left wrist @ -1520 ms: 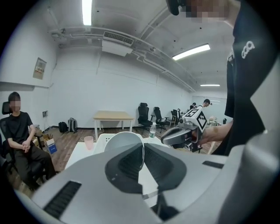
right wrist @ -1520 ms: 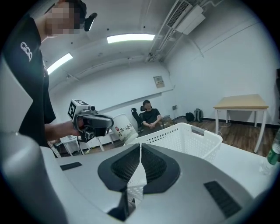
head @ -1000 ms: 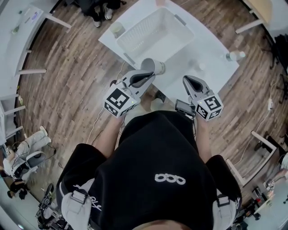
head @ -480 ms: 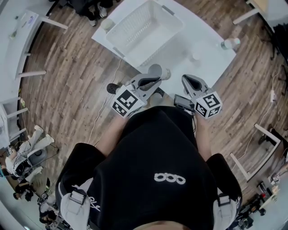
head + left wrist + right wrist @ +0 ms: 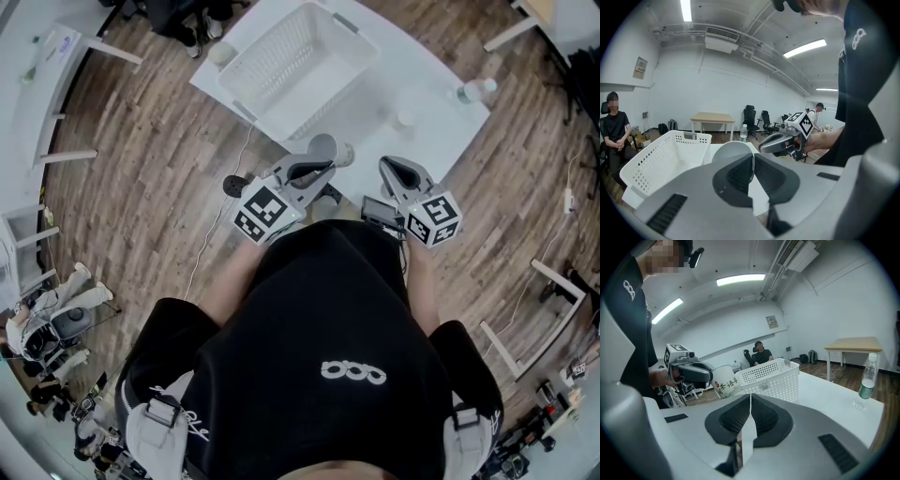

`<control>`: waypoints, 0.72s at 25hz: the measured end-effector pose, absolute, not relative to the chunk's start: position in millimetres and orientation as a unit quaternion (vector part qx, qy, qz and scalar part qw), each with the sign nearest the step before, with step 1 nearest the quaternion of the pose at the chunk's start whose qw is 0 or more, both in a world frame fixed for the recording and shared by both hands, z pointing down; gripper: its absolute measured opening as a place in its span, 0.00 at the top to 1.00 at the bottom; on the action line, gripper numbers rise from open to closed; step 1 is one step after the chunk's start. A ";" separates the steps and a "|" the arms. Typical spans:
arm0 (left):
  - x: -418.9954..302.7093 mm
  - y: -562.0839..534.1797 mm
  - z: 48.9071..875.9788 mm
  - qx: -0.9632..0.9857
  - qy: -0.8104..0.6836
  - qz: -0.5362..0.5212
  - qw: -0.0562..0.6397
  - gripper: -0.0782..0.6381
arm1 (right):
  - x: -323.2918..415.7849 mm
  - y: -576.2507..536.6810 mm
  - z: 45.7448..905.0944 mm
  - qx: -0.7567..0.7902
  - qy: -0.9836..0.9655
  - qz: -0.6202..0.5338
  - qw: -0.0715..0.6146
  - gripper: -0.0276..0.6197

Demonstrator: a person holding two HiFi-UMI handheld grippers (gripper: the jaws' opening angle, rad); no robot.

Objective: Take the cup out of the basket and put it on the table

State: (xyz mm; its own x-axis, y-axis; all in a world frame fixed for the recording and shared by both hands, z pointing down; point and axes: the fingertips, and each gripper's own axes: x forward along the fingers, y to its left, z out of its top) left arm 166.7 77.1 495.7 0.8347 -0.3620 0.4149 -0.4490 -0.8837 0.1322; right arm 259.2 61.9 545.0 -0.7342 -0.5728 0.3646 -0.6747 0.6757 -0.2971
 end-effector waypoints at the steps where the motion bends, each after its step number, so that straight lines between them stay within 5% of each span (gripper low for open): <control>1: 166.6 76.8 495.6 0.951 -0.214 0.193 0.113 0.87 | 259.3 61.6 544.9 0.343 -0.907 0.210 0.122 0.91; 18: 164.8 68.6 497.1 0.951 -0.210 0.198 0.110 0.87 | 260.4 52.7 547.9 0.347 -0.905 0.211 0.127 0.91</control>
